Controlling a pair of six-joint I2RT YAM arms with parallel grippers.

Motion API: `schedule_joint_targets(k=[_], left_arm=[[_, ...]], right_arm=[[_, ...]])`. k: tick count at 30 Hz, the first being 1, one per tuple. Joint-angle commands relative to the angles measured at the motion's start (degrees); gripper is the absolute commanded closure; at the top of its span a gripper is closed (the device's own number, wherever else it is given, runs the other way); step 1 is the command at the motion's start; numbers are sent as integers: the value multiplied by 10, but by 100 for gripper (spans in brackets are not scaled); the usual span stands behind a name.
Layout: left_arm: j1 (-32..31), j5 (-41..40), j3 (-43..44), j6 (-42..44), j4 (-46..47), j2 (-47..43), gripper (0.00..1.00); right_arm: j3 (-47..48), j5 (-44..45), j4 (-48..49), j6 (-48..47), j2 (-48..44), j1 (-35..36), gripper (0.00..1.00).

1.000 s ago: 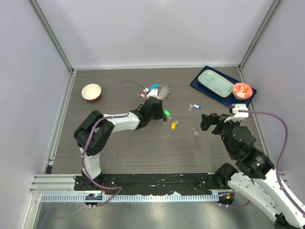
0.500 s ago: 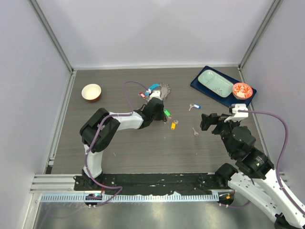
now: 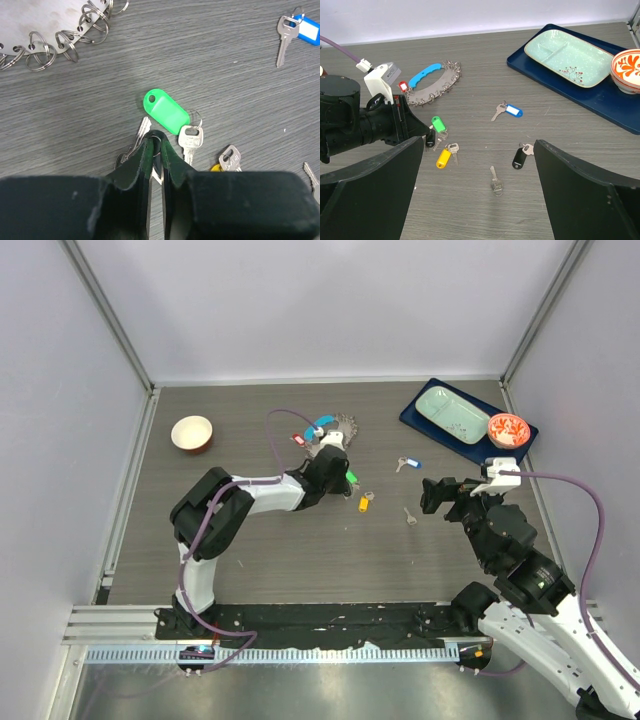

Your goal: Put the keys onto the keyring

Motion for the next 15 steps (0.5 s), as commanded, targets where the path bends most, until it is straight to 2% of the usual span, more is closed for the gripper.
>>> schedule_joint_targets(k=[1,6,15], left_arm=[[-4,-23,21,15,-4,4,81],[-8,-33,26,34,-13,11,80],[-25,-38,41,86,-19,20,70]], right_arm=[[-1,-5,29,-10,-5,4,1],[-1,-9,29,-10,-4,4,1],[-1,-12,31,-10,-3,5,2]])
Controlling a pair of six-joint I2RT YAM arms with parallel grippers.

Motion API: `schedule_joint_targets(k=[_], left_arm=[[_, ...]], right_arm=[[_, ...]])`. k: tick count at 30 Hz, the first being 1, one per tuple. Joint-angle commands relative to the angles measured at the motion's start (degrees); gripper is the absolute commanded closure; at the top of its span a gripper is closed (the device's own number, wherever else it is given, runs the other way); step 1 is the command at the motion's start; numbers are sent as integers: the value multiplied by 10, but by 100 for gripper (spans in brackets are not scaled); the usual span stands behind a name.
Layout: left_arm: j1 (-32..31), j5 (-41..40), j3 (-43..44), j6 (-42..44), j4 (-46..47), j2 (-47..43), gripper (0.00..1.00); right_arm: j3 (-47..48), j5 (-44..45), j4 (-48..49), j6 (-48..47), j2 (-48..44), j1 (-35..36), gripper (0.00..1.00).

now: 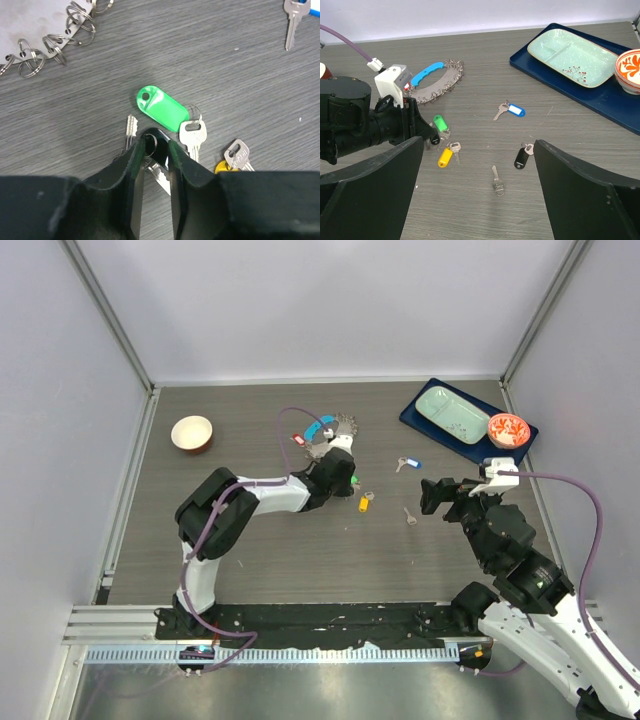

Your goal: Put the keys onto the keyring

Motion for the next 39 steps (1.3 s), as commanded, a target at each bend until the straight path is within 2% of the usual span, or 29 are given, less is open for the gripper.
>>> schedule_joint_targets(k=[1,3,15,22,28,33,39], left_arm=[[-12,-20,28,36,-4,10,70],[-16,-25,34,42,-13,13,70],[-29,-56,43,66,-36,7,100],[-44,-40,4,104,-32,-73,100],[-45,39,-56,137,-41,-191,100],[-45,109,-94,169,-99,-282,100],[-45,193,-99,198,-185,-384,100]], right_arm=[[4,-5,27,-10,-3,4,2],[4,-5,27,-10,-2,5,2],[4,-10,27,-10,-6,4,2],[-3,-36,39,-21,-9,4,3],[-41,-144,88,-52,-19,5,8],[-49,-245,109,-69,-23,5,10],[-54,-374,141,-66,5,5,10]])
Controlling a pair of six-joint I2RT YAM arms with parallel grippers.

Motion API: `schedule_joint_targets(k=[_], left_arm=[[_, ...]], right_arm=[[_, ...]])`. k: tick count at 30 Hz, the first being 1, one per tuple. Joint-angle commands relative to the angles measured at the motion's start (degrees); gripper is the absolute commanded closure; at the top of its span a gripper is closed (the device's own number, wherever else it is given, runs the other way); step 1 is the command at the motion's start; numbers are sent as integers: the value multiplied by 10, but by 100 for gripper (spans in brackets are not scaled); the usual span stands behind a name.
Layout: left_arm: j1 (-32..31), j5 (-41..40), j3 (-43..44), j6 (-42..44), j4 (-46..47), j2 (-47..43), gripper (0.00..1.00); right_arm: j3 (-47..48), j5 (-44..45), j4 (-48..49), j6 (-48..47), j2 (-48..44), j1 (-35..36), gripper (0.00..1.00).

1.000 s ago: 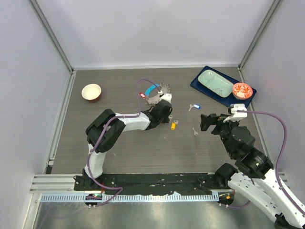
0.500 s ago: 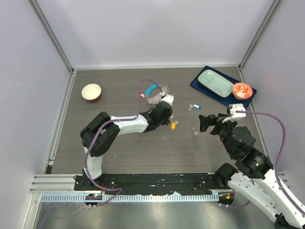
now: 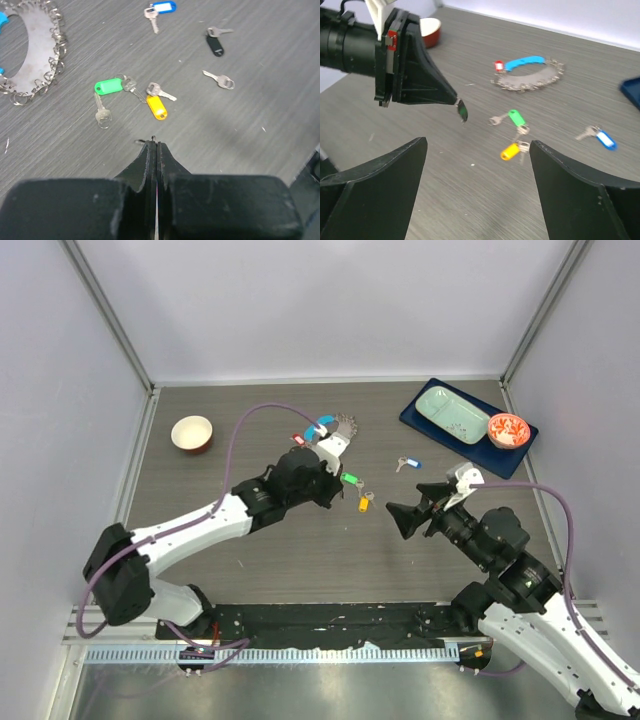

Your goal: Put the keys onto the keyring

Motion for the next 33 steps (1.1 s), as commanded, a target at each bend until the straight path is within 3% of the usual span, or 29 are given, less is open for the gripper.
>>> schedule_joint_targets(k=[1,5,9,18,24,33], left_arm=[[-2,87,-7,41,-72,-68,100],[-2,127,-7,62,-116,-119,100],[-3,187,-7,82,-143,-157,100],[-3,260,28,142,-233,-161,100],[-5,300,54,160,-274,-148,100],[-13,330,66,169,-299,-141,100]], right_arm=[[1,-142,61,-5,27,5,10],[0,-205,79,12,49,4,11],[-15,-261,114,22,69,3,21],[-45,-370,230,32,133,8,34],[-48,-369,243,4,168,41,43],[-45,-300,232,-59,205,128,46]])
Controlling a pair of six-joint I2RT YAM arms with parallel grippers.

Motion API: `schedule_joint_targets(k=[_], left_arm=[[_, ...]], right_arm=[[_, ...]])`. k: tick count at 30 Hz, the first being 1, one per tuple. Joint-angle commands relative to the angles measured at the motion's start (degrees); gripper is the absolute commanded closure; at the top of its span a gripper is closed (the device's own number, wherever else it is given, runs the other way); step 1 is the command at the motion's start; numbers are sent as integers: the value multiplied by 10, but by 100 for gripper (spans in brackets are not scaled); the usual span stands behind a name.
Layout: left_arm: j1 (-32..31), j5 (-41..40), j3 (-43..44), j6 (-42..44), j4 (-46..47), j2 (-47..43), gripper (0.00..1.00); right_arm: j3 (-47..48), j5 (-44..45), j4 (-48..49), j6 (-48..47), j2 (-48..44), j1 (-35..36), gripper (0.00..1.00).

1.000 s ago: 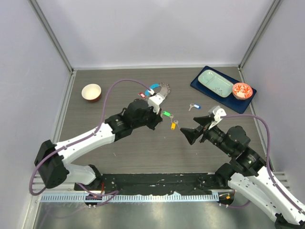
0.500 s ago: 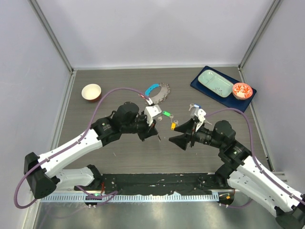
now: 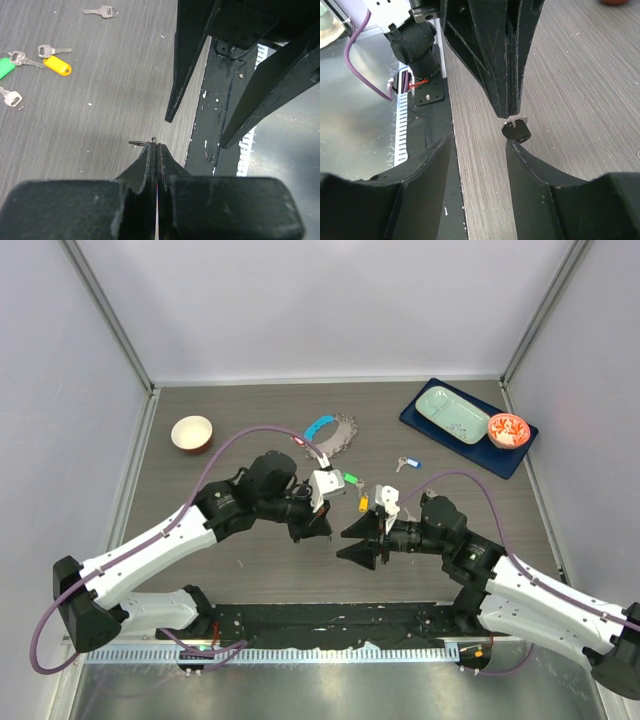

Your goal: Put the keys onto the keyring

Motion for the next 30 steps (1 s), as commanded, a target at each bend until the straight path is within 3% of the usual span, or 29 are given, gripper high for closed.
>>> schedule_joint_targets(k=[1,12,27,30], left_arm=[[-7,35,25,11,-16,1,100],[-12,71,26,23,-19,-7,100],[-13,86,32,31,-19,8,100],[-13,77,32,30,-18,6,100]], right_arm=[[3,37,30,-36,14,19,47],[-16,4,91,-34,33,21,59],[-20,-16,110,-32,41,21,88],[-22,-17,111,-31,40,22,99]])
